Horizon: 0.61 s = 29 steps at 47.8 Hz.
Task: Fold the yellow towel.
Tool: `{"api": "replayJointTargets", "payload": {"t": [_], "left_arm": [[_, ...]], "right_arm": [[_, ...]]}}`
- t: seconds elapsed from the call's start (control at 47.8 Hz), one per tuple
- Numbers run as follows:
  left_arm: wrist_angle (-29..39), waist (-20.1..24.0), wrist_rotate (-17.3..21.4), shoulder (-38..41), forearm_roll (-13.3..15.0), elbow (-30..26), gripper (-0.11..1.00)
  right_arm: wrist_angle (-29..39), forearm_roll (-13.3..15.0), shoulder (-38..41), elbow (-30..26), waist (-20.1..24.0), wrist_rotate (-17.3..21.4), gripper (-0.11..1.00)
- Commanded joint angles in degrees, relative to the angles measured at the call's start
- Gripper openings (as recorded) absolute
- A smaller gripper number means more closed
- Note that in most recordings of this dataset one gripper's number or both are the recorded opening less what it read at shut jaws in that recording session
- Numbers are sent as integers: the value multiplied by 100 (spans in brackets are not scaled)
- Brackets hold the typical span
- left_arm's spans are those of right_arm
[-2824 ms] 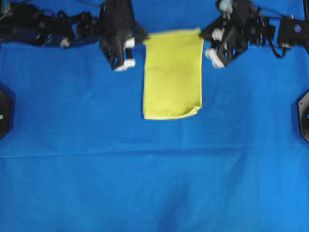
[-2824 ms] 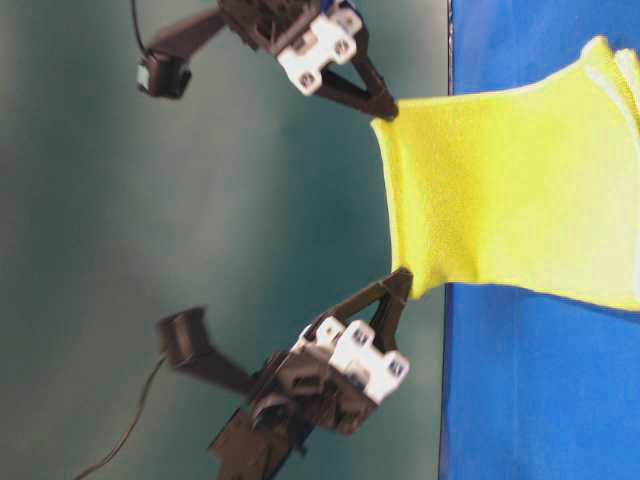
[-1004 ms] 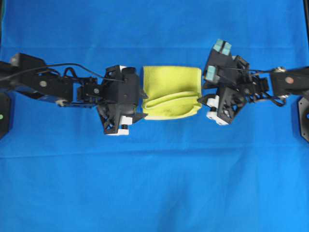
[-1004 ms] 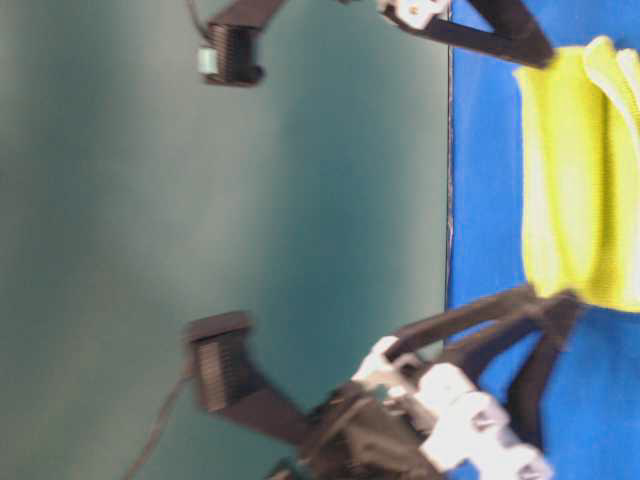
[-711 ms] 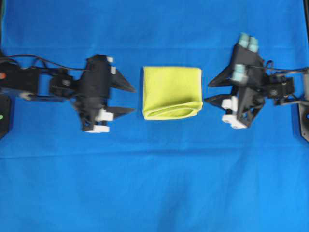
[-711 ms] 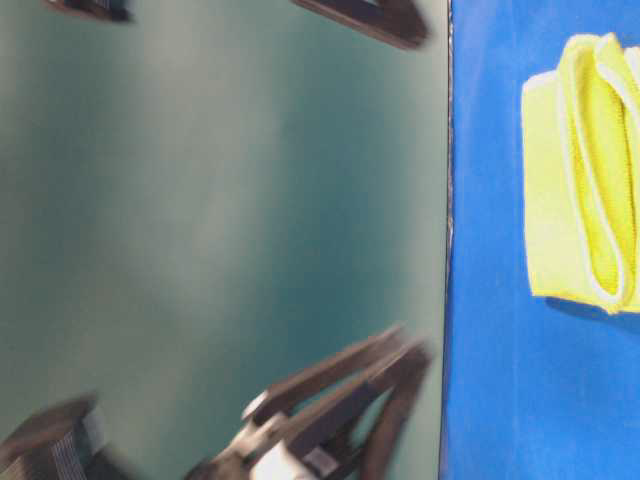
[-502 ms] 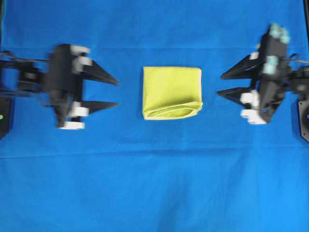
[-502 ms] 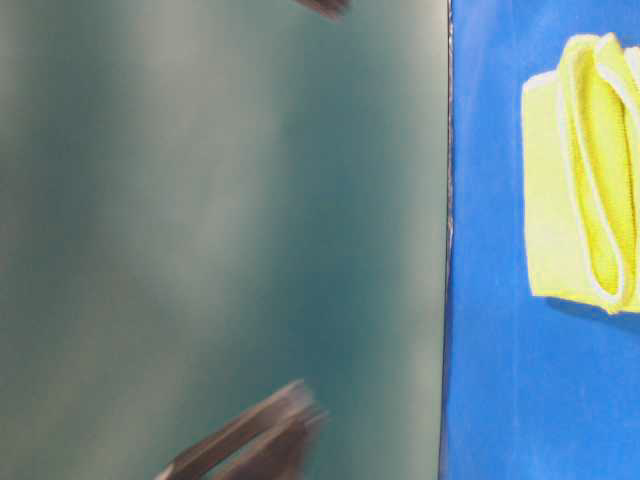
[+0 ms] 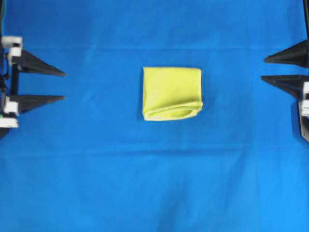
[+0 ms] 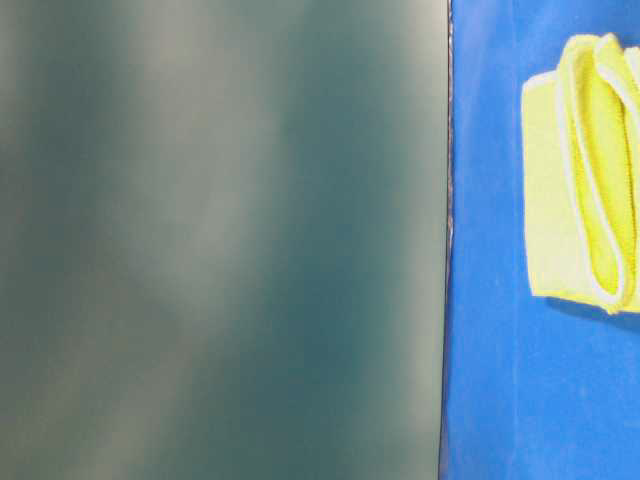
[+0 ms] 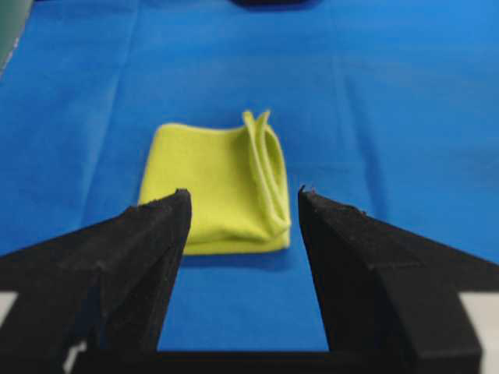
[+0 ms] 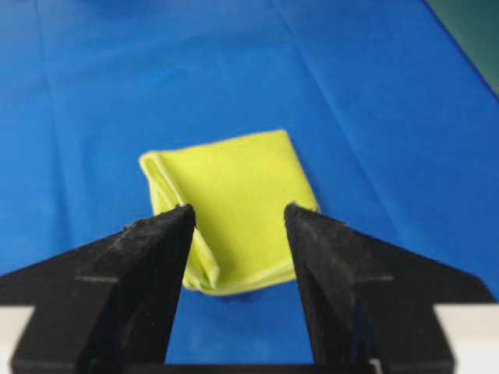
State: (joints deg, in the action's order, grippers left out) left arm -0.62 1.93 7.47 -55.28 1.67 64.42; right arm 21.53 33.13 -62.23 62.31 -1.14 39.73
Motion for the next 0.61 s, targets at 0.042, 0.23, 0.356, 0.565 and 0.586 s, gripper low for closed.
{"api": "replayJointTargets", "payload": {"t": [0.042, 0.23, 0.356, 0.565, 0.586], "left_arm": [[-18, 9, -44, -396, -9, 211, 55], [0, 9, -62, -949, 0, 703, 55], [53, 9, -70, -1160, 0, 940, 55], [44, 9, -105, -1292, 9, 1160, 55], [44, 9, -123, -1283, 18, 1160, 55]], "right_arm": [[-97, 62, -422, 272, 9, -9, 55], [-272, 70, -747, 721, 0, -9, 55], [-563, 70, -738, 976, 0, -9, 55], [-896, 62, -642, 1178, -132, 44, 55], [-896, 62, -633, 1187, -149, 44, 55]]}}
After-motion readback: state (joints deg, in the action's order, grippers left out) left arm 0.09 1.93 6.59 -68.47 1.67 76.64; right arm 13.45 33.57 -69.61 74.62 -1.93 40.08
